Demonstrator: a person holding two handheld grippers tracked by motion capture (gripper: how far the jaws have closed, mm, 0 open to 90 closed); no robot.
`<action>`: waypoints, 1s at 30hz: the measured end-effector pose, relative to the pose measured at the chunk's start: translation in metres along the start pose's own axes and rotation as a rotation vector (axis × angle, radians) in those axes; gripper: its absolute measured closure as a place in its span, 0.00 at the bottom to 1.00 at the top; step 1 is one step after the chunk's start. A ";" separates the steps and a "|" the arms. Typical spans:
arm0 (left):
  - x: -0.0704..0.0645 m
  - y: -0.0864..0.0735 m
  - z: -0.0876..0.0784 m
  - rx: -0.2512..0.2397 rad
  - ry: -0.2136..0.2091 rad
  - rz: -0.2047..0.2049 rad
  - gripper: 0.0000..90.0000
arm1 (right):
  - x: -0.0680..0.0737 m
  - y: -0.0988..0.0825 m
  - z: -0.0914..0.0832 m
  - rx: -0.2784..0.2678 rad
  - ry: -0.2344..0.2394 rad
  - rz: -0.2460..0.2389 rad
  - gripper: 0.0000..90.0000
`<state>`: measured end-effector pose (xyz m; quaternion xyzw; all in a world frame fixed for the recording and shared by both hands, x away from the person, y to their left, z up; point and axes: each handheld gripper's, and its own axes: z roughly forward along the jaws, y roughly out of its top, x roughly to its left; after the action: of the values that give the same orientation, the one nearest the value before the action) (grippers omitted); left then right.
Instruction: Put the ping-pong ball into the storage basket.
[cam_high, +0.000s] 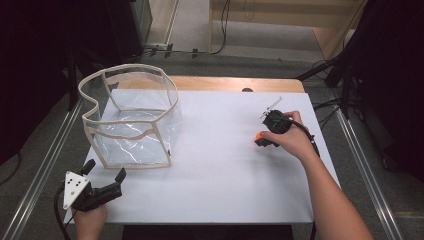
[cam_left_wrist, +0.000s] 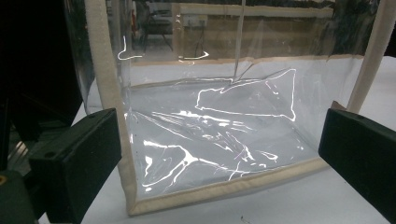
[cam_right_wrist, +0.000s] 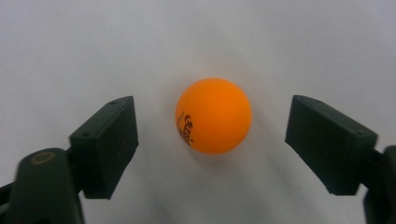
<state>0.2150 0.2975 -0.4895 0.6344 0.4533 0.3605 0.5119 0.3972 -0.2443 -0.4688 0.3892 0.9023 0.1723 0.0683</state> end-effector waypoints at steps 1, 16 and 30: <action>0.000 0.000 0.000 -0.001 -0.001 0.000 0.00 | 0.000 0.000 0.001 -0.002 0.000 -0.002 0.22; 0.000 0.000 0.000 -0.001 -0.002 -0.001 0.00 | -0.003 0.002 0.008 0.034 0.015 0.039 0.37; 0.000 0.000 0.000 -0.001 -0.002 -0.001 0.00 | -0.007 0.003 0.013 0.050 0.039 0.067 0.47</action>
<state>0.2151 0.2979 -0.4894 0.6345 0.4529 0.3596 0.5129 0.4071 -0.2438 -0.4797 0.4172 0.8941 0.1592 0.0351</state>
